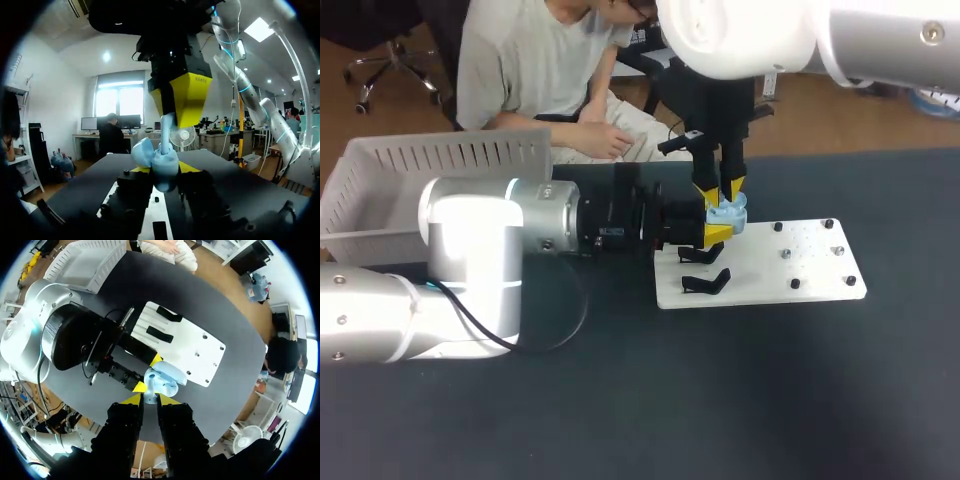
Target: Pick up each earbud case from the left stands, insert the matching earbuds, close the lid, and place the case in the box.
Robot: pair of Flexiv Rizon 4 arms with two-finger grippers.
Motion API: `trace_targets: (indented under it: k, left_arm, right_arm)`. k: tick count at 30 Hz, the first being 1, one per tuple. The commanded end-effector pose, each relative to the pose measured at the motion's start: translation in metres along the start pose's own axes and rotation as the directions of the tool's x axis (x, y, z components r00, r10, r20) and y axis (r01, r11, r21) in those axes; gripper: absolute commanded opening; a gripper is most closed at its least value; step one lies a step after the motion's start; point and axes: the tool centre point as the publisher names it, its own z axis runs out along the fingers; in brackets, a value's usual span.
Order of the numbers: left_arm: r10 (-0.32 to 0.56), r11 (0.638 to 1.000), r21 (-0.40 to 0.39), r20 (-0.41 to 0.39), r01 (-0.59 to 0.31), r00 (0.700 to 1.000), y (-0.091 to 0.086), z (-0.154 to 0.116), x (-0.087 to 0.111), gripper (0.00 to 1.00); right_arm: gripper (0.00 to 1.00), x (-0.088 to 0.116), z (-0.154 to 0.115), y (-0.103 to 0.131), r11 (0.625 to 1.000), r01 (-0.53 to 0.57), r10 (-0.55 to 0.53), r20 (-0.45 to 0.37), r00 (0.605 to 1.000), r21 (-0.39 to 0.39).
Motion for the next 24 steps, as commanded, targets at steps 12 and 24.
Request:
trace_targets:
  k: [12,24]
  left_arm:
    - [0.004,1.0,-0.008,0.002,-0.004,1.0,-0.0019,0.0006,0.0007,0.0]
    - [0.004,1.0,-0.008,0.002,-0.004,1.0,-0.0019,0.0006,0.0007,0.0]
  right_arm:
    - [0.0,-0.0003,0.0049,-0.0032,1.0,-0.002,0.002,0.001,1.0,-0.003]
    - [0.0,0.0004,0.0052,-0.0019,1.0,0.005,-0.005,0.004,1.0,-0.006]
